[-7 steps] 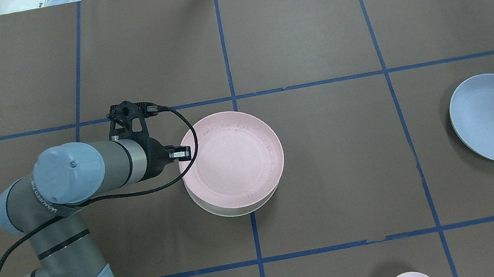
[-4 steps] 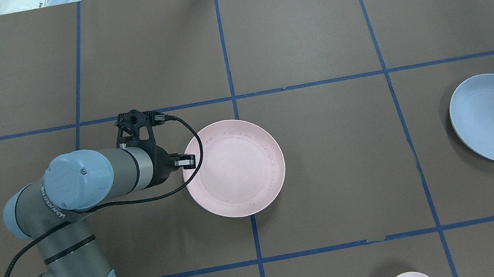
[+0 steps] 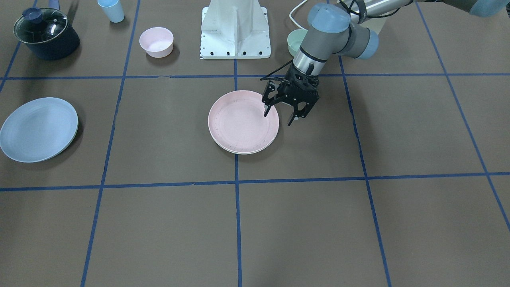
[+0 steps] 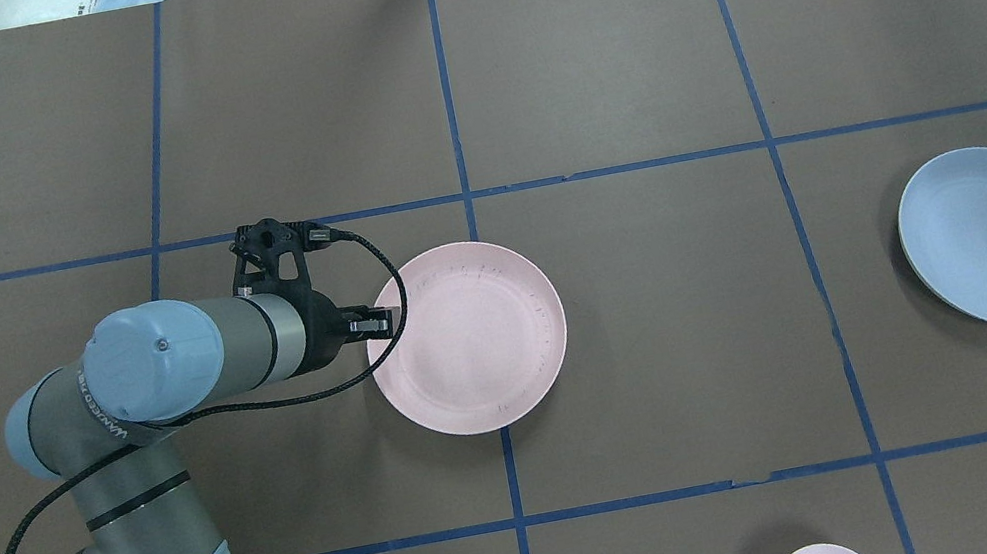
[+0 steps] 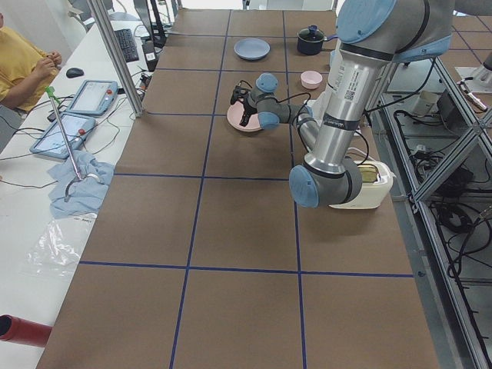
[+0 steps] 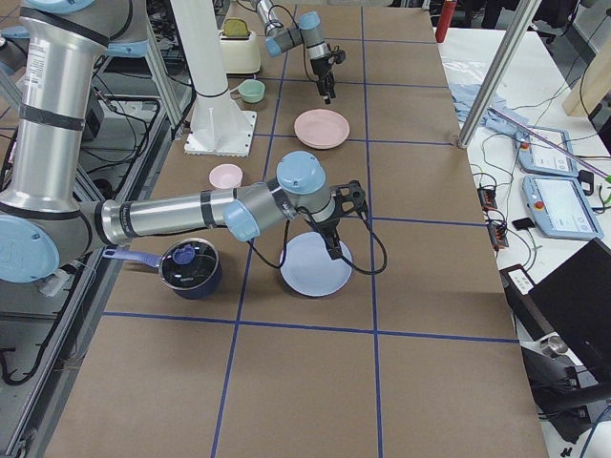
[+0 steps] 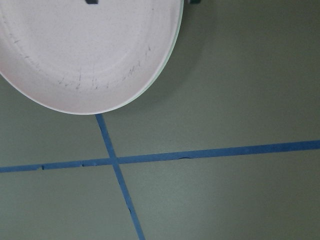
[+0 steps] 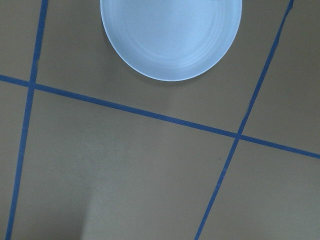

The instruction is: Stack three plates with pink and blue

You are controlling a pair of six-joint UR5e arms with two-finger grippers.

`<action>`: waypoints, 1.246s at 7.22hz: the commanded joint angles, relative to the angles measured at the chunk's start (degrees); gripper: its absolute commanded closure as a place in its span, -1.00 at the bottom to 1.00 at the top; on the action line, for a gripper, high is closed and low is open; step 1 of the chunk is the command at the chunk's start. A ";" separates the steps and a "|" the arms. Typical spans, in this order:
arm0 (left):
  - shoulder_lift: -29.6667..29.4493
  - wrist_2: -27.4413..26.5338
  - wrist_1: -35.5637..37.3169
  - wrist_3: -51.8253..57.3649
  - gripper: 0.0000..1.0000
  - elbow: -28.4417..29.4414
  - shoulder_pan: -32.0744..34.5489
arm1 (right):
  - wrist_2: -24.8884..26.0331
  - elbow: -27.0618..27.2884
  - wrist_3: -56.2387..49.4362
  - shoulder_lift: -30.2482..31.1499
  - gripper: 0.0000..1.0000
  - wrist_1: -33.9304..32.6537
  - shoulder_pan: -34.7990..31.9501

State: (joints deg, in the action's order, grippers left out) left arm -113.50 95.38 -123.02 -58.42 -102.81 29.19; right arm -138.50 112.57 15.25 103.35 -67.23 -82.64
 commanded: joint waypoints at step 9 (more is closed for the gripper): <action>6.45 6.31 -5.30 13.33 -1.00 -0.82 7.46 | 23.89 -19.76 31.51 3.97 -0.62 33.31 24.62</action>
State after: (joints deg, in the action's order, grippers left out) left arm -107.06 101.77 -128.29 -45.07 -103.62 36.66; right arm -115.39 93.66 46.62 107.31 -34.15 -59.18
